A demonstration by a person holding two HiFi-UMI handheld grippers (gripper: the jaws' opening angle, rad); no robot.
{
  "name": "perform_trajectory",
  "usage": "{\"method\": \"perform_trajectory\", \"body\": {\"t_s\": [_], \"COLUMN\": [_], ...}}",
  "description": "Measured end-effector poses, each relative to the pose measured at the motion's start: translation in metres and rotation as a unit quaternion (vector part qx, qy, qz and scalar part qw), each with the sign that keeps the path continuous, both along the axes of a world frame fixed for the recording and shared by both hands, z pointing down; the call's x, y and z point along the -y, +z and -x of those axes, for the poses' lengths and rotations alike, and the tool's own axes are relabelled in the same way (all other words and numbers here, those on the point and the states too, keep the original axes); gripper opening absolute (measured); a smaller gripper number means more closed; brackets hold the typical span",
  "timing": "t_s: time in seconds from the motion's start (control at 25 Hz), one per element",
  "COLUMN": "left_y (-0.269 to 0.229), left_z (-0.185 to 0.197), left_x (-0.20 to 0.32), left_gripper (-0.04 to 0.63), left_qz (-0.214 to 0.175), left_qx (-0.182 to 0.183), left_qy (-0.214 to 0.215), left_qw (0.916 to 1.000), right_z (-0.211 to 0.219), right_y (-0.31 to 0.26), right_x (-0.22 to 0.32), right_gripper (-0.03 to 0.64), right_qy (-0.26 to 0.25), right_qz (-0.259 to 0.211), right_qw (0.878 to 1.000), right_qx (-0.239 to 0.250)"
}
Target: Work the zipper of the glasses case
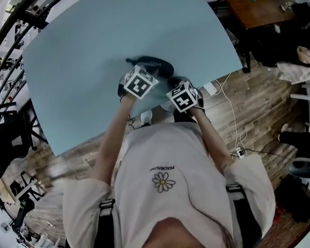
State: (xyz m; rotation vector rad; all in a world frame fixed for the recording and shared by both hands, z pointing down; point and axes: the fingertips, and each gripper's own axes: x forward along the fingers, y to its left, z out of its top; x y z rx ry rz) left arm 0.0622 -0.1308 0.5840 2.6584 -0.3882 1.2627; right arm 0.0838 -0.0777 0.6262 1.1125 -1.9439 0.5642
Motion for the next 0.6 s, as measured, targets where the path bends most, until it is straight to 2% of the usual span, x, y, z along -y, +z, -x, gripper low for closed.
{"method": "perform_trajectory", "body": {"t_s": [0.16, 0.24, 0.36, 0.44, 0.48, 0.52, 0.6], "left_y": [-0.002, -0.014, -0.053, -0.090, -0.111, -0.134, -0.179], "left_z": [0.002, 0.001, 0.003, 0.010, 0.015, 0.021, 0.035], "left_x": [0.003, 0.004, 0.020, 0.038, 0.046, 0.055, 0.068], "left_gripper": [0.015, 0.017, 0.017, 0.017, 0.017, 0.017, 0.017], "left_qz": [0.006, 0.003, -0.034, -0.076, -0.104, -0.137, -0.201], "left_qx": [-0.028, -0.051, -0.101, -0.139, -0.159, -0.179, -0.216], "left_qy": [-0.028, -0.045, -0.084, -0.119, -0.138, -0.158, -0.196], "left_qw": [0.9992, 0.9977, 0.9907, 0.9801, 0.9720, 0.9615, 0.9352], "right_z": [-0.026, -0.042, -0.062, -0.068, -0.069, -0.068, -0.062], "right_y": [-0.013, -0.028, -0.066, -0.101, -0.121, -0.143, -0.189], "right_x": [0.007, 0.018, 0.044, 0.064, 0.073, 0.083, 0.099], "right_gripper": [0.077, 0.077, 0.077, 0.077, 0.077, 0.077, 0.077], "right_qy": [0.032, 0.047, 0.057, 0.062, 0.065, 0.068, 0.072], "right_qz": [-0.020, -0.046, -0.105, -0.154, -0.181, -0.210, -0.273], "right_qw": [0.999, 0.998, 0.992, 0.985, 0.981, 0.975, 0.959], "right_qx": [-0.001, -0.012, -0.032, -0.038, -0.037, -0.033, -0.018]}}
